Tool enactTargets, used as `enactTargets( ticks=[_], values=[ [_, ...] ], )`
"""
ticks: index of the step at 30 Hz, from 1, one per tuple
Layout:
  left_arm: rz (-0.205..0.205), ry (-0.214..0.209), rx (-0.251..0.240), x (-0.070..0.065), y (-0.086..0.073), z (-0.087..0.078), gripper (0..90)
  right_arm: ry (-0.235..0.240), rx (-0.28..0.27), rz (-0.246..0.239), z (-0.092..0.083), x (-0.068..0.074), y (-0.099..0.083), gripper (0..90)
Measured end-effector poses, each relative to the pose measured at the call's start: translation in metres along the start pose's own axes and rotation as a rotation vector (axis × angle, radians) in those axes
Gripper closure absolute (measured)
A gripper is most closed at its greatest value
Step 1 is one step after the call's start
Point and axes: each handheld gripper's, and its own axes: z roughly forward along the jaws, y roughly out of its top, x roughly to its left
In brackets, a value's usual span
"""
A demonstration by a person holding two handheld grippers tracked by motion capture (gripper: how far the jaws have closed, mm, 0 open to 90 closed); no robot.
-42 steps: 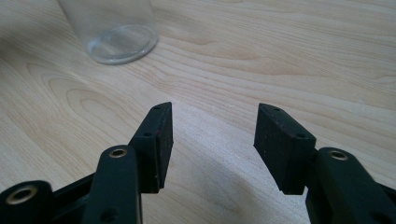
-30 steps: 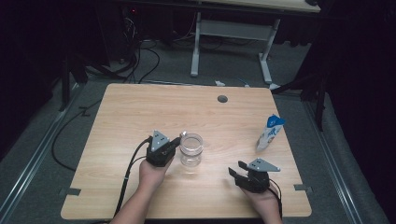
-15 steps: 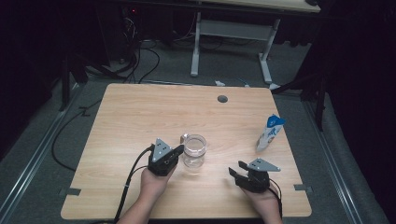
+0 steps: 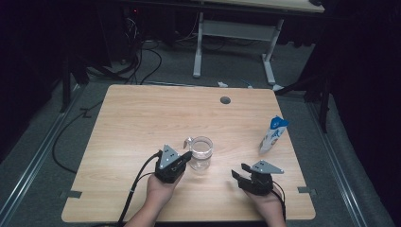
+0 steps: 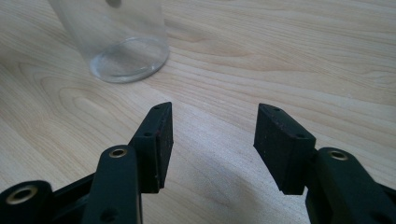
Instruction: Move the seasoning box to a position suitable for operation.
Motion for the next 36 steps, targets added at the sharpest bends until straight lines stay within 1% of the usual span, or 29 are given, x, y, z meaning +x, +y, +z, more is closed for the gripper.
enactTargets(
  ticks=[3,8,10,15,16,17,18,20,21,23,24,25,26,28,29,30,32,33,34,36],
  values=[
    [0.005,-0.007,0.002,-0.003,0.0,0.002,90.0,-0.001,0.001,-0.001,0.0,0.0,0.0,47.2],
    [0.016,-0.04,0.012,-0.013,-0.001,0.008,90.0,0.0,0.0,0.0,0.0,0.0,0.0,47.2],
    [0.022,-0.037,0.015,-0.014,-0.002,0.007,89.4,-0.001,0.0,0.001,-0.001,0.0,0.0,47.1],
    [0.001,-0.005,0.021,-0.003,-0.007,0.003,89.4,0.003,-0.002,0.002,0.0,-0.001,0.0,47.5],
    [0.0,0.007,0.02,-0.001,-0.007,0.001,89.4,0.003,-0.002,0.001,0.0,-0.001,0.0,47.5],
    [0.0,0.007,0.02,-0.001,-0.007,0.001,88.1,0.003,-0.002,0.001,0.0,-0.001,0.0,47.5],
    [-0.013,0.02,0.022,0.003,-0.006,-0.001,85.5,0.001,-0.001,0.005,0.0,0.0,0.0,47.9],
    [-0.011,0.047,0.023,0.008,-0.005,-0.003,82.1,-0.001,-0.001,0.008,0.001,0.0,0.0,48.1],
    [-0.009,0.077,0.023,0.011,-0.005,-0.005,79.7,0.001,-0.004,0.007,0.001,0.0,0.0,48.5],
    [-0.02,0.095,0.027,0.018,-0.005,-0.007,75.0,-0.007,-0.005,0.007,0.001,0.002,0.001,51.1],
    [-0.02,0.095,0.027,0.018,-0.005,-0.007,70.0,-0.007,-0.005,0.007,0.001,0.002,0.001,51.1],
    [-0.016,0.115,0.038,0.024,-0.005,-0.008,66.5,-0.008,-0.017,-0.003,0.001,0.004,0.003,56.4],
    [-0.026,0.111,0.056,0.029,-0.005,-0.009,64.8,-0.009,-0.02,-0.01,0.001,0.005,0.004,57.9],
    [-0.032,0.106,0.061,0.031,-0.005,-0.009,60.5,-0.008,-0.024,-0.02,0.002,0.007,0.005,59.1],
    [-0.027,0.122,0.062,0.034,-0.005,-0.01,56.1,-0.014,-0.031,-0.026,0.003,0.009,0.01,61.0],
    [-0.015,0.139,0.061,0.035,-0.005,-0.01,51.9,-0.014,-0.034,-0.021,0.003,0.01,0.011,61.8],
    [-0.017,0.134,0.069,0.036,-0.005,-0.009,51.2,-0.01,-0.039,-0.02,0.004,0.01,0.014,62.9],
    [-0.01,0.132,0.079,0.038,-0.003,-0.008,51.8,-0.01,-0.055,-0.024,0.006,0.01,0.02,63.7],
    [-0.01,0.132,0.079,0.038,-0.003,-0.008,53.3,-0.019,-0.055,-0.029,0.007,0.01,0.022,63.7],
    [-0.005,0.107,0.061,0.04,0.001,-0.008,54.0,-0.026,-0.061,-0.034,0.011,0.01,0.029,64.0]
  ],
)
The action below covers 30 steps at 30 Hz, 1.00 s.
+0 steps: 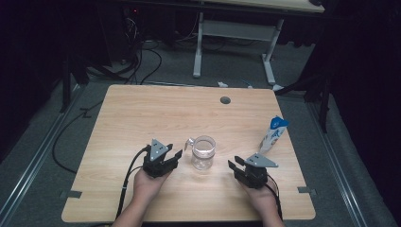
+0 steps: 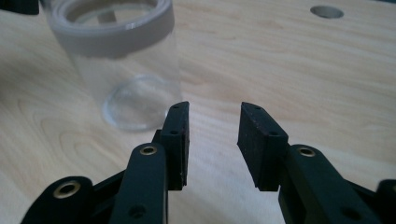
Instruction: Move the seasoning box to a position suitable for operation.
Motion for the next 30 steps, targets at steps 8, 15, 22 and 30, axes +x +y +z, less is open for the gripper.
enactTargets(
  ticks=[8,15,22,30],
  values=[
    [-0.047,-0.035,-0.014,0.004,0.012,0.003,62.3,-0.021,-0.039,0.002,0.014,-0.002,0.03,64.9],
    [-0.02,-0.022,-0.053,-0.004,0.027,0.006,70.1,-0.009,-0.049,-0.036,0.014,0.003,0.03,64.6],
    [-0.016,-0.032,-0.089,-0.011,0.04,0.014,84.3,0.03,-0.069,-0.022,0.013,0.004,0.026,71.9],
    [0.002,-0.015,-0.07,-0.017,0.043,0.03,89.8,0.046,-0.064,-0.032,0.015,0.007,0.026,83.6]
  ],
)
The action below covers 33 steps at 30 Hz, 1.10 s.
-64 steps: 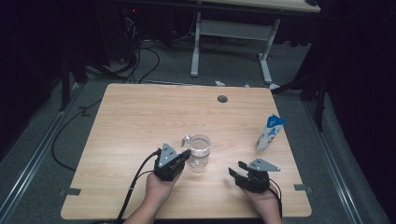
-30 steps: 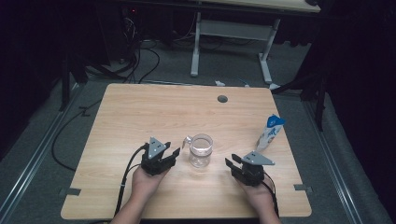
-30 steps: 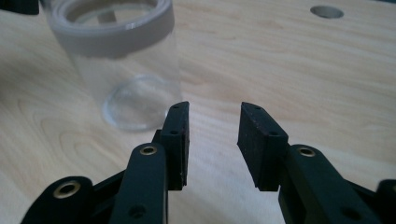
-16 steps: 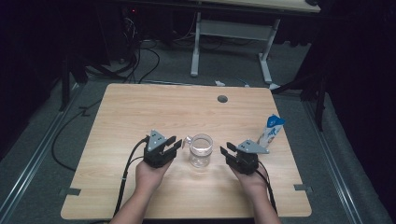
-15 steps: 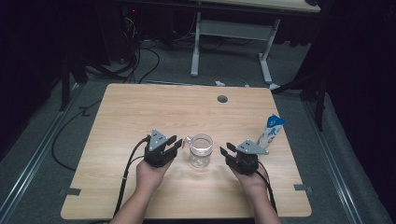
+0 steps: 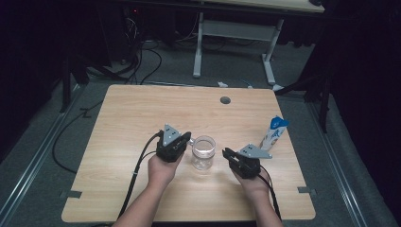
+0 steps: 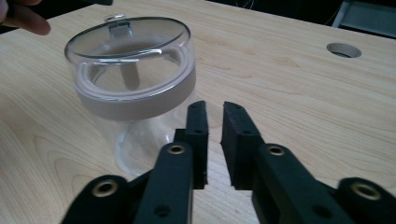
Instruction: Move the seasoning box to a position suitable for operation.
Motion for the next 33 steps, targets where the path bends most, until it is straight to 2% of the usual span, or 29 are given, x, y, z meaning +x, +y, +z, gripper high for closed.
enactTargets(
  ticks=[2,4,15,21,33],
  values=[
    [0.017,0.008,0.0,-0.0019,-0.0008,0.0016,90.0,0.001,-0.002,-0.007,0.0,0.0019,0.0002,88.7],
    [0.019,0.012,0.001,-0.0024,-0.0014,0.0025,90.0,0.001,-0.002,-0.018,-0.0002,0.0037,0.0007,90.0],
    [0.03,0.022,0.01,-0.0041,-0.0029,0.0053,90.0,0.021,0.001,-0.014,0.0013,0.0079,0.0012,89.8],
    [0.04,0.038,-0.005,-0.0055,-0.0055,0.0051,90.0,0.019,-0.002,-0.01,0.0004,0.0082,0.0016,89.5],
    [0.037,0.036,-0.009,-0.0048,-0.0064,0.0049,90.0,0.029,-0.008,-0.003,-0.0004,0.0096,0.0028,88.9]
  ],
)
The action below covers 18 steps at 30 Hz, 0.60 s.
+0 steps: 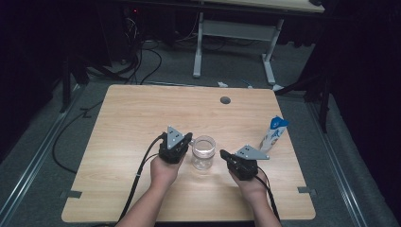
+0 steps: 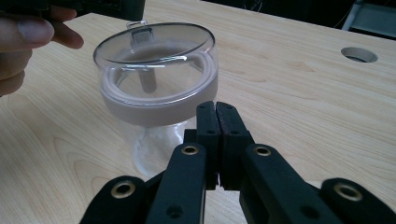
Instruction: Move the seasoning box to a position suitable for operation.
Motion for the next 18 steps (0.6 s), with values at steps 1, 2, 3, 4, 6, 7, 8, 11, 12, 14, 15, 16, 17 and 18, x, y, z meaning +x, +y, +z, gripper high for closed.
enactTargets(
  ticks=[1,2,3,4,6,7,8,11,12,14,15,16,17,18],
  values=[
    [0.0,0.0,-0.001,0.0001,-0.0001,0.0,90.0,0.002,-0.002,-0.001,0.0,0.0005,0.0002,89.0],
    [0.0,0.0,-0.001,0.0,-0.0002,0.0001,90.0,0.004,-0.002,-0.001,-0.0001,0.001,0.0002,89.0],
    [0.0,0.0,-0.001,0.0,-0.0002,0.0001,90.0,0.004,-0.002,-0.001,-0.0001,0.001,0.0002,89.0],
    [-0.003,0.001,-0.003,0.0,-0.0005,0.0002,90.0,0.006,-0.003,-0.006,0.0,0.0022,0.0007,89.1],
    [-0.004,0.001,-0.004,0.0001,-0.0006,0.0003,90.0,0.009,-0.006,-0.005,0.0001,0.0028,0.0009,89.1],
    [-0.008,0.003,-0.006,0.0007,-0.001,0.0005,90.0,0.014,-0.007,-0.007,0.0003,0.0044,0.0015,89.2],
    [-0.008,0.003,-0.006,0.0007,-0.001,0.0005,90.0,0.014,-0.007,-0.007,0.0003,0.0044,0.0015,89.2],
    [-0.007,0.001,-0.007,0.0009,-0.0012,0.0005,90.0,0.018,-0.009,-0.013,0.0008,0.0071,0.0023,89.2],
    [-0.007,0.002,-0.007,0.0009,-0.0012,0.0005,90.0,0.018,-0.009,-0.02,0.0011,0.0077,0.0027,89.1],
    [-0.006,0.002,-0.008,0.0007,-0.0013,0.0005,90.0,0.021,-0.009,-0.019,0.0013,0.0078,0.0028,89.1],
    [-0.006,0.002,-0.008,0.0006,-0.0013,0.0005,90.0,0.021,-0.008,-0.019,0.0015,0.0079,0.0027,89.1],
    [-0.007,0.002,-0.008,0.0006,-0.0013,0.0005,90.0,0.021,-0.008,-0.019,0.0016,0.0081,0.0026,89.2],
    [-0.007,0.002,-0.008,0.0006,-0.0013,0.0005,90.0,0.021,-0.008,-0.019,0.0016,0.0081,0.0026,89.2],
    [-0.008,0.002,-0.008,0.0007,-0.0013,0.0005,90.0,0.021,-0.008,-0.019,0.0018,0.0086,0.0026,89.1]
  ],
)
